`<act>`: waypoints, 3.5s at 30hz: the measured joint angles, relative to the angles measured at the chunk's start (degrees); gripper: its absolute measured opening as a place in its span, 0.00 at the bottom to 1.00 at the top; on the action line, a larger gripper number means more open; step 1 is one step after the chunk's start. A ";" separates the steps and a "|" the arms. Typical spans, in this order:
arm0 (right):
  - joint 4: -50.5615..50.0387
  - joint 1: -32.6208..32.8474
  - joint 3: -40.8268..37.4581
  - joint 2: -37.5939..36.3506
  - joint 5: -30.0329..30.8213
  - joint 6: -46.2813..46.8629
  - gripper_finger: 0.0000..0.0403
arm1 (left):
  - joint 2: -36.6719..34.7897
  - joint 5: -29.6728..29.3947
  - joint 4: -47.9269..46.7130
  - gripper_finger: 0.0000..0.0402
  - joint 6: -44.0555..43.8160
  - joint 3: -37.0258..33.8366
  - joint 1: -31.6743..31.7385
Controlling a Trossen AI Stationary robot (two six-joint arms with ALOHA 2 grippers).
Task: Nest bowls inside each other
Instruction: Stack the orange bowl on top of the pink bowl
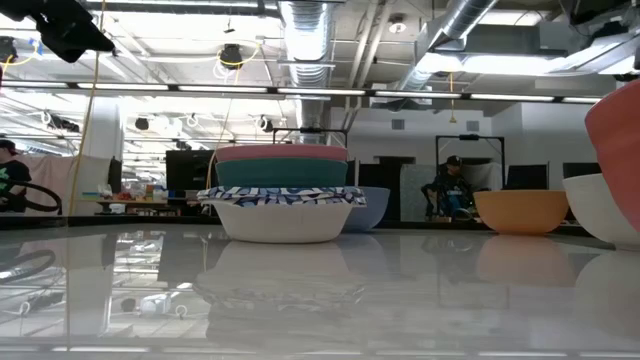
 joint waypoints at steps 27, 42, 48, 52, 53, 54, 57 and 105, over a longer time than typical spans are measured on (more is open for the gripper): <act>3.80 -2.20 -4.12 -0.12 1.43 -1.34 0.31 | 0.00 0.01 -0.04 0.52 0.23 0.00 0.00; 5.78 -2.70 -5.11 -0.23 0.92 -1.28 0.04 | 0.00 0.01 -0.04 0.52 0.22 0.00 0.00; 6.73 -5.78 -5.13 -0.23 -1.89 -4.03 0.02 | 0.00 0.01 -0.04 0.52 0.22 0.00 0.00; 6.66 -9.03 -5.14 -0.26 -2.95 -9.85 0.02 | 0.00 0.01 -0.04 0.52 0.23 0.00 0.00; 6.66 -9.89 -5.13 -0.31 -3.23 -11.36 0.02 | 0.00 0.01 -0.04 0.52 0.28 0.00 0.00; 6.70 -10.78 -5.14 -0.32 -3.24 -13.22 0.02 | 0.00 0.01 -0.04 0.52 0.66 0.00 0.02; 6.75 -13.55 -5.14 -0.32 -3.32 -18.31 0.02 | 0.00 0.01 -0.06 0.52 1.10 0.00 0.02; 6.79 -32.48 22.36 -0.23 -3.00 -57.35 0.03 | 0.00 -4.38 10.97 0.52 3.61 -10.29 0.02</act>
